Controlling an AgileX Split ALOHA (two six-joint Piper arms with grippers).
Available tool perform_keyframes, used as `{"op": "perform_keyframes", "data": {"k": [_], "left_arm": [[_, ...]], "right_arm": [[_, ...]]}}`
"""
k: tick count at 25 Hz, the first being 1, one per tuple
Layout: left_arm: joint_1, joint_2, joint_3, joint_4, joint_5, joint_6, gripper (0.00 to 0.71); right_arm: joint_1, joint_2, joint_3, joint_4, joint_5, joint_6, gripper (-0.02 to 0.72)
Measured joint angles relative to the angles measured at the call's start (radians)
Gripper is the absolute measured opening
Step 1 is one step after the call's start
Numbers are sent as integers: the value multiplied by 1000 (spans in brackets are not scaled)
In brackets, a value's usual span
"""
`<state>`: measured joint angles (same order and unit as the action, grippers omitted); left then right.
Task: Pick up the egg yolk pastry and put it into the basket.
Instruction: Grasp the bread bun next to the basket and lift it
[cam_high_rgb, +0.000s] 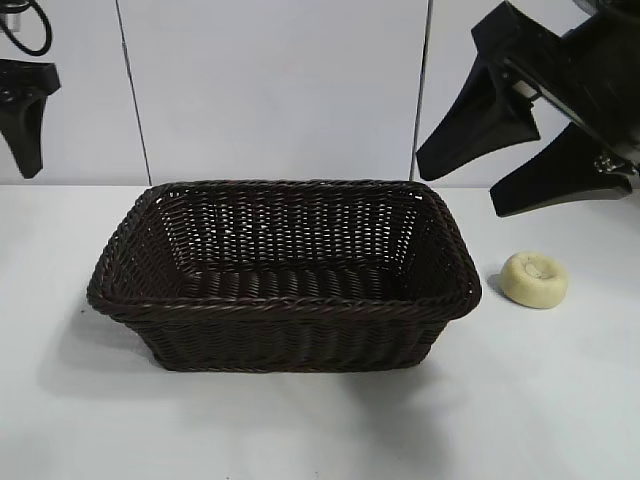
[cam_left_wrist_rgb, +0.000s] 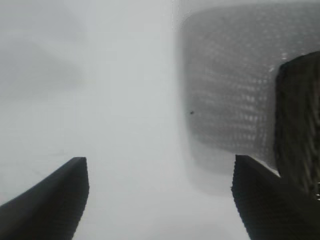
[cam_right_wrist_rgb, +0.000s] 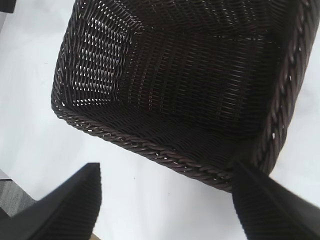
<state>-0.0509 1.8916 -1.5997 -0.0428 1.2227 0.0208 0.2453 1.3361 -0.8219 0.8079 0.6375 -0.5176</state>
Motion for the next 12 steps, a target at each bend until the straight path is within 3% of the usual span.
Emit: {"op": "perform_keyframes", "data": {"k": [6, 12], "left_arm": [[-1, -192, 113, -2, 2, 0, 571], [-1, -498, 349, 0, 7, 0, 571]], "right_arm": [[0, 0, 0, 0, 1, 0, 529], [0, 0, 0, 0, 3, 0, 529]]}}
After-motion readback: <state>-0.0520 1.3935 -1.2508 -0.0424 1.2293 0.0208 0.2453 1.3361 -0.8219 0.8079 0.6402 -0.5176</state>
